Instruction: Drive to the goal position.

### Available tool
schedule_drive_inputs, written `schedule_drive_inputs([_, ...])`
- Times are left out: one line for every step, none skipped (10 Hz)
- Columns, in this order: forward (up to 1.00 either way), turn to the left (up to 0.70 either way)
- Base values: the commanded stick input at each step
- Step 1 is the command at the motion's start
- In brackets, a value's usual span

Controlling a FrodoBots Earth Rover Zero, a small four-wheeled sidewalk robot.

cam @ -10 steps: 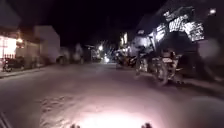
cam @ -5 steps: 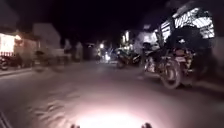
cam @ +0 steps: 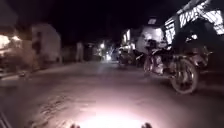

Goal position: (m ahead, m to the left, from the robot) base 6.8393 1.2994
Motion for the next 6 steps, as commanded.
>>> schedule_drive_inputs([0.85,0.00])
schedule_drive_inputs([0.85,0.00])
schedule_drive_inputs([0.85,0.00])
schedule_drive_inputs([0.85,0.00])
schedule_drive_inputs([0.85,0.00])
schedule_drive_inputs([0.85,0.00])
